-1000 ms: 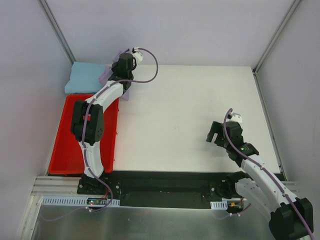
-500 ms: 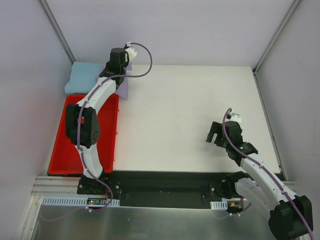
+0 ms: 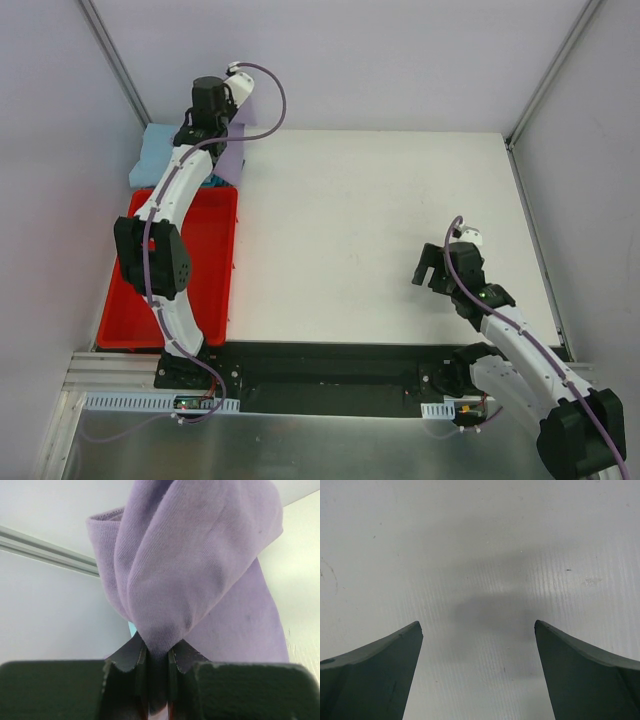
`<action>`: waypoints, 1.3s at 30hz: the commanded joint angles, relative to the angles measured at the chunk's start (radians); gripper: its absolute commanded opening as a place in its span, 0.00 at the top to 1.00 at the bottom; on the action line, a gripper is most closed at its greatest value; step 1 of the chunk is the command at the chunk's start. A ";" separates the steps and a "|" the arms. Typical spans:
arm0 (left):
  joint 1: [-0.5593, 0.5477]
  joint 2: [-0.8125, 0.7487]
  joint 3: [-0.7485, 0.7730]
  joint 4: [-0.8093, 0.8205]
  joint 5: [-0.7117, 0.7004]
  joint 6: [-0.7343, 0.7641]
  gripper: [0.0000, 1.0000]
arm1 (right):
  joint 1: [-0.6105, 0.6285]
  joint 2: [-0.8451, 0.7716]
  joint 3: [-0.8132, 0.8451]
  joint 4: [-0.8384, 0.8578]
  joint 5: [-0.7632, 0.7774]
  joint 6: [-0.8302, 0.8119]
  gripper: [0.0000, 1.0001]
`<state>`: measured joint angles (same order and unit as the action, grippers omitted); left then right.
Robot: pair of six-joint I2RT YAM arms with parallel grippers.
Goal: Fold and stack the t-shirts
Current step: Put the neatly folded tshirt into the corner of the board with the left arm
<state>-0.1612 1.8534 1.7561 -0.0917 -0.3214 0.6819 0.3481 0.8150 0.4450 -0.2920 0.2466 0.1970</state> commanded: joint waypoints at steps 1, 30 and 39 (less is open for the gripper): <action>0.043 -0.074 0.049 0.007 0.100 -0.038 1.00 | -0.008 0.010 0.041 0.014 -0.004 -0.010 0.04; 0.308 0.251 0.298 0.006 0.291 -0.128 1.00 | -0.009 0.136 0.129 -0.050 -0.026 0.018 0.04; 0.397 0.339 0.329 -0.011 0.358 -0.238 0.82 | -0.008 0.225 0.213 -0.085 -0.033 0.024 0.04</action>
<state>0.2111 2.1738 2.0232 -0.1410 -0.0200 0.5171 0.3454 1.0019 0.5800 -0.3523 0.2203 0.2089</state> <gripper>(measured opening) 0.157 0.963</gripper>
